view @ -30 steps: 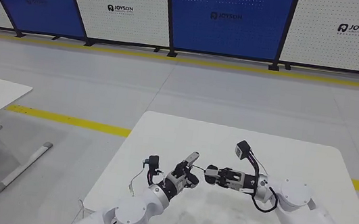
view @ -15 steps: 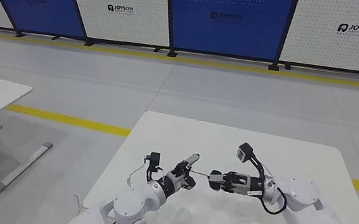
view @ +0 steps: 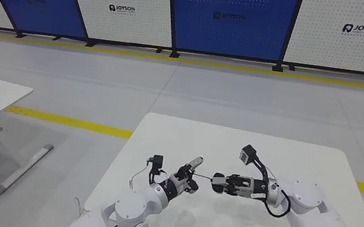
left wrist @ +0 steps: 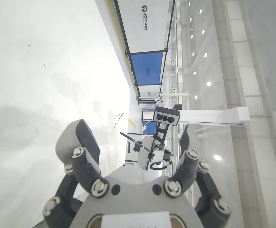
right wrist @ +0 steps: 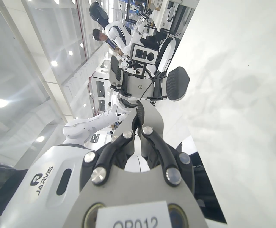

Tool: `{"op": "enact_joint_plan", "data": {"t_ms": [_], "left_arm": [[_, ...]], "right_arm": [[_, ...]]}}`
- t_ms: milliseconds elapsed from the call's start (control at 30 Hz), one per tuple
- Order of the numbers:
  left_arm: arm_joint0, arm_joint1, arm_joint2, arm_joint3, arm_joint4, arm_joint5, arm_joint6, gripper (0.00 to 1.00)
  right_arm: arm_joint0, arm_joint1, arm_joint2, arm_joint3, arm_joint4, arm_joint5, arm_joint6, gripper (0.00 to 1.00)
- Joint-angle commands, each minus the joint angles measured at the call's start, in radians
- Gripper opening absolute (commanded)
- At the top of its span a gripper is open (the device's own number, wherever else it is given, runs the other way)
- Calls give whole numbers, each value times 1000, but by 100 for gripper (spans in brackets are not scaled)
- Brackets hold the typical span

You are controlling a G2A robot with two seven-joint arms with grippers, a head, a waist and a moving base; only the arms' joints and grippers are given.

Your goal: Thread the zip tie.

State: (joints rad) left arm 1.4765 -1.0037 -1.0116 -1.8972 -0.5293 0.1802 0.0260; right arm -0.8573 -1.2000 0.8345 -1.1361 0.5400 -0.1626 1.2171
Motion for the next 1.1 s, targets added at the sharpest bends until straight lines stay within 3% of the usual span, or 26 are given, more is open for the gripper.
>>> {"op": "enact_joint_plan", "data": {"t_ms": [0,67,100,333,400,533,567,600,633,700,767,867,1067], "left_arm": [[-2,-1,-12,-3,-37,-12,-53,100],[13,-3,-16,-14,7,-99,-12,100],[17,-4,-12,-14,9,-106,-13,100],[17,-4,-12,-12,10,-105,-13,100],[13,-5,-7,-5,31,-89,-28,100],[21,-6,-2,0,72,-98,-50,100],[25,-7,-3,-1,75,-102,-53,93],[28,-7,-4,-1,75,-104,-56,63],[31,-8,-6,-2,69,-108,-59,43],[35,-10,-15,-6,38,-121,-71,42],[38,-11,-26,-4,14,-133,-83,29],[42,-12,-34,0,7,-133,-95,25],[49,-16,-33,4,23,-145,-110,30]], "right_arm": [[0,0,0,0,0,0,0,0],[0,0,0,0,0,0,0,0],[0,0,0,0,0,0,0,0],[0,0,0,0,0,0,0,0],[0,0,0,0,0,0,0,0],[0,0,0,0,0,0,0,0],[0,0,0,0,0,0,0,0],[0,0,0,0,0,0,0,0],[0,0,0,0,0,0,0,0],[0,0,0,0,0,0,0,0],[0,0,0,0,0,0,0,0],[0,0,0,0,0,0,0,0],[0,0,0,0,0,0,0,0]]}}
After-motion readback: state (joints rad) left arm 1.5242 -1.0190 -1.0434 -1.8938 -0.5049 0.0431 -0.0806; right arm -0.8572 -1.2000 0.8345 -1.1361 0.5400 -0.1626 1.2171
